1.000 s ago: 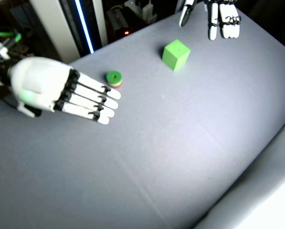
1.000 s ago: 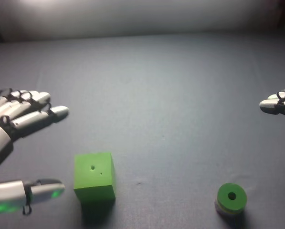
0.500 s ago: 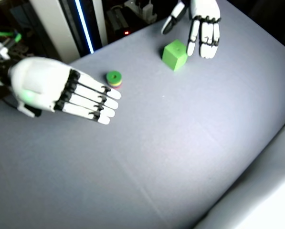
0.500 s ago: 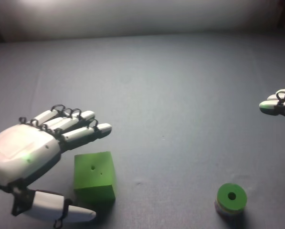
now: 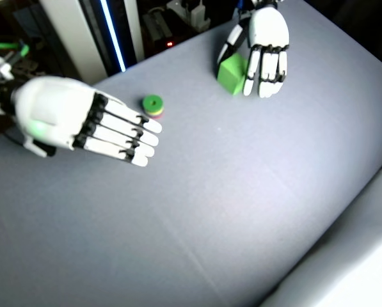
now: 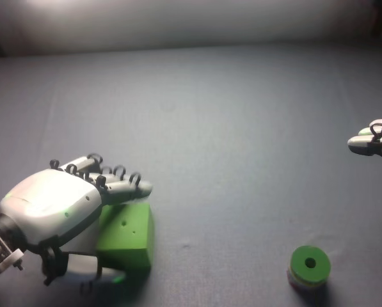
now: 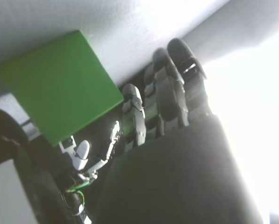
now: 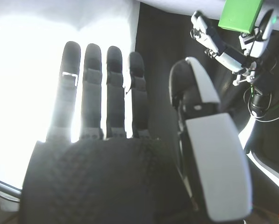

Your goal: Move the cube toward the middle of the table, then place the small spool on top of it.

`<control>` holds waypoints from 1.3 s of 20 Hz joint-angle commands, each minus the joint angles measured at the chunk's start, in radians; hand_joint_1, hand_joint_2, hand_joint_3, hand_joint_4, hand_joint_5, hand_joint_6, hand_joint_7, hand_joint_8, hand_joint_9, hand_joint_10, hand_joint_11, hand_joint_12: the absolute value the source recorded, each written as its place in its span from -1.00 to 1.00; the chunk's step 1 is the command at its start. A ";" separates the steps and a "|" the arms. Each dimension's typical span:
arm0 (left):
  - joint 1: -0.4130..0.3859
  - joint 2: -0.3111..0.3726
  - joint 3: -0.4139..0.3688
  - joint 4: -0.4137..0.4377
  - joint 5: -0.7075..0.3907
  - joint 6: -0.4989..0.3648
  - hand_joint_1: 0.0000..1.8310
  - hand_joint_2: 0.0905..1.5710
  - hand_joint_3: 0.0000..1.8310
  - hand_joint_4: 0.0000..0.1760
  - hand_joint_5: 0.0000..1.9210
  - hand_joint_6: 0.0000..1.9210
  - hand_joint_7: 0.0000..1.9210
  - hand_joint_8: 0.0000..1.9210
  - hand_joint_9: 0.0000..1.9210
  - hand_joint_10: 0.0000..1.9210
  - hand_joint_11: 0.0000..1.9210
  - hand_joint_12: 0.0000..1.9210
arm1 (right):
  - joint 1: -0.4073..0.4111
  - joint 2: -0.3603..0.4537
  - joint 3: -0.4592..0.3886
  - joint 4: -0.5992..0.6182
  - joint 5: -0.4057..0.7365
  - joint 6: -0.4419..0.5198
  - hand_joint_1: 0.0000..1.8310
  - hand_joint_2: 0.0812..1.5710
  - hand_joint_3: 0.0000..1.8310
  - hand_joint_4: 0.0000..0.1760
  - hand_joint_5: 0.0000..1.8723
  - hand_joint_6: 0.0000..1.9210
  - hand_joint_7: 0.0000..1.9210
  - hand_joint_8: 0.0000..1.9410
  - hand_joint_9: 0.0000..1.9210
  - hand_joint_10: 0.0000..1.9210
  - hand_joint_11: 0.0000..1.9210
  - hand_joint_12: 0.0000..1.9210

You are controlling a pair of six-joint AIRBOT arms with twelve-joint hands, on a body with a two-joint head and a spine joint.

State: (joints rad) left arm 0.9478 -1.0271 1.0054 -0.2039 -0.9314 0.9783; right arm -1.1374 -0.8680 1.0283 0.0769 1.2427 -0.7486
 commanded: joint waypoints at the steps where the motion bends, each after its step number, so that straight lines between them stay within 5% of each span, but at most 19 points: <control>1: -0.018 -0.004 0.004 0.032 -0.141 -0.009 0.29 0.34 -1.00 -1.00 0.08 -0.16 -0.07 0.64 -0.05 0.81 -0.11 0.93 | 0.009 -0.003 0.005 0.013 0.115 0.006 -0.17 0.66 -1.00 -1.00 -0.45 -1.00 -0.46 -1.00 -0.49 -1.00 -0.77 -0.26; 2: -0.019 -0.004 0.004 0.033 -0.143 -0.010 0.29 0.34 -1.00 -1.00 0.08 -0.16 -0.07 0.64 -0.05 0.81 -0.11 0.93 | 0.009 -0.003 0.005 0.013 0.115 0.006 -0.17 0.66 -1.00 -1.00 -0.45 -1.00 -0.46 -1.00 -0.49 -1.00 -0.77 -0.26; 3: -0.030 -0.004 0.004 0.044 -0.157 -0.017 0.28 0.33 -1.00 -1.00 0.11 -0.15 -0.10 0.93 -0.07 0.96 -0.01 0.99 | 0.009 -0.004 0.007 0.013 0.112 0.006 -0.20 0.66 -1.00 -1.00 -0.45 -1.00 -0.47 -1.00 -0.49 -1.00 -0.77 -0.25; 4: -0.047 -0.004 0.006 0.056 -0.170 -0.021 0.27 0.33 -1.00 -1.00 0.11 -0.15 -0.16 0.99 -0.13 0.99 -0.05 1.00 | 0.009 -0.004 0.008 0.013 0.111 0.006 -0.18 0.66 -1.00 -1.00 -0.45 -1.00 -0.46 -1.00 -0.49 -1.00 -0.77 -0.25; 5: -0.063 -0.004 0.012 0.065 -0.181 -0.027 0.27 0.33 -1.00 -1.00 0.11 -0.14 -0.17 0.84 -0.20 1.00 -0.15 1.00 | 0.009 -0.005 0.009 0.013 0.110 0.006 -0.17 0.66 -1.00 -1.00 -0.45 -1.00 -0.46 -1.00 -0.49 -1.00 -0.78 -0.25; 7: -0.104 -0.012 0.031 0.079 -0.180 -0.031 0.36 0.38 -1.00 -1.00 0.09 -0.33 -0.02 0.38 -0.12 0.56 -0.22 0.87 | 0.010 -0.008 0.012 0.013 0.110 0.006 -0.20 0.65 -1.00 -1.00 -0.45 -1.00 -0.47 -1.00 -0.53 -1.00 -0.85 -0.21; 9: -0.168 -0.046 0.080 0.084 -0.138 -0.034 0.38 0.36 -1.00 -1.00 0.13 -0.39 0.04 0.22 -0.08 0.20 -0.30 0.70 | 0.010 -0.009 0.015 0.013 0.110 0.006 -0.20 0.65 -1.00 -1.00 -0.44 -1.00 -0.45 -1.00 -0.50 -0.99 -0.82 -0.20; 10: -0.200 -0.068 0.108 0.088 -0.104 -0.043 0.38 0.36 -1.00 -1.00 0.13 -0.39 0.04 0.22 -0.08 0.20 -0.30 0.70 | 0.010 -0.010 0.016 0.013 0.110 0.006 -0.20 0.65 -1.00 -1.00 -0.44 -1.00 -0.45 -1.00 -0.50 -0.99 -0.82 -0.20; 12: -0.266 -0.133 0.192 0.112 -0.020 -0.092 0.34 0.36 -1.00 -1.00 0.05 -0.11 0.08 0.02 0.00 -0.30 -0.24 0.21 | 0.013 -0.013 0.019 0.013 0.110 0.006 -0.20 0.65 -1.00 -1.00 -0.45 -1.00 -0.45 -1.00 -0.50 -0.99 -0.82 -0.19; 13: -0.287 -0.157 0.220 0.123 0.013 -0.108 0.35 0.36 -1.00 -1.00 0.06 -0.16 0.09 0.04 0.08 -0.44 -0.19 0.12 | 0.014 -0.014 0.020 0.013 0.110 0.006 -0.21 0.65 -1.00 -1.00 -0.45 -1.00 -0.46 -1.00 -0.50 -1.00 -0.83 -0.17; 14: -0.316 -0.191 0.255 0.135 0.056 -0.127 0.48 0.34 -1.00 -1.00 0.02 -0.09 0.13 -0.15 0.05 0.02 -0.14 0.10 | 0.015 -0.015 0.021 0.011 0.110 0.006 -0.19 0.64 -1.00 -1.00 -0.43 -0.99 -0.45 -1.00 -0.49 -1.00 -0.82 -0.15; 15: -0.338 -0.218 0.283 0.145 0.091 -0.138 0.38 0.36 -1.00 -1.00 0.04 -0.10 0.09 0.01 0.00 -0.17 -0.20 0.19 | 0.017 -0.016 0.022 0.009 0.110 0.006 -0.15 0.65 -1.00 -1.00 -0.41 -0.99 -0.43 -0.99 -0.47 -0.99 -0.80 -0.15; 16: -0.357 -0.242 0.307 0.156 0.120 -0.148 0.39 0.34 -1.00 -1.00 0.17 -0.45 0.07 0.17 0.02 -0.13 -0.19 0.38 | 0.020 -0.018 0.023 0.006 0.110 0.006 -0.11 0.65 -1.00 -1.00 -0.39 -1.00 -0.40 -1.00 -0.42 -1.00 -0.80 -0.02; 17: -0.369 -0.259 0.320 0.159 0.138 -0.150 0.39 0.34 -1.00 -1.00 0.17 -0.45 0.07 0.17 0.02 -0.13 -0.19 0.38 | 0.022 -0.019 0.023 0.004 0.110 0.006 -0.11 0.65 -1.00 -1.00 -0.39 -1.00 -0.40 -1.00 -0.42 -1.00 -0.80 -0.02; 18: -0.378 -0.274 0.332 0.160 0.154 -0.150 0.49 0.33 -1.00 -1.00 0.11 -0.34 0.08 0.01 0.00 0.15 -0.17 0.28 | 0.026 -0.020 0.024 0.002 0.110 0.006 -0.08 0.64 -1.00 -1.00 -0.37 -1.00 -0.38 -0.99 -0.41 -0.99 -0.81 0.00; 20: -0.387 -0.302 0.355 0.160 0.169 -0.158 0.52 0.29 -1.00 -1.00 0.15 -0.31 0.17 -0.26 0.07 0.12 -0.09 0.20 | 0.029 -0.023 0.026 -0.001 0.110 0.006 -0.06 0.63 -1.00 -1.00 -0.33 -1.00 -0.35 -1.00 -0.38 -1.00 -0.81 0.06; 24: -0.410 -0.335 0.375 0.167 0.191 -0.161 0.52 0.34 -1.00 -1.00 0.08 -0.29 0.13 -0.13 -0.02 0.28 -0.17 0.27 | 0.029 -0.026 0.026 -0.004 0.107 0.006 0.00 0.62 -1.00 -1.00 -0.20 -0.99 -0.26 -0.99 -0.27 -0.98 -0.74 0.18; 25: -0.412 -0.343 0.379 0.171 0.198 -0.161 0.39 0.32 -1.00 -1.00 0.12 -0.34 0.16 -0.01 0.04 -0.08 -0.13 0.42 | 0.030 -0.027 0.026 -0.005 0.106 0.006 0.12 0.57 -0.99 -1.00 -0.20 0.11 -0.19 -0.99 -0.17 -0.97 -0.65 0.22; 26: -0.412 -0.347 0.381 0.174 0.202 -0.161 0.39 0.32 -1.00 -1.00 0.12 -0.34 0.16 -0.01 0.04 -0.08 -0.13 0.42 | 0.030 -0.028 0.026 -0.005 0.106 0.006 0.12 0.57 -0.99 -1.00 -0.20 0.11 -0.19 -0.99 -0.17 -0.97 -0.65 0.22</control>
State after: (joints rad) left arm 0.5442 -1.3785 1.3838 -0.0357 -0.6205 0.8196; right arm -1.1187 -0.8940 1.0512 0.0586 1.2285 -0.7486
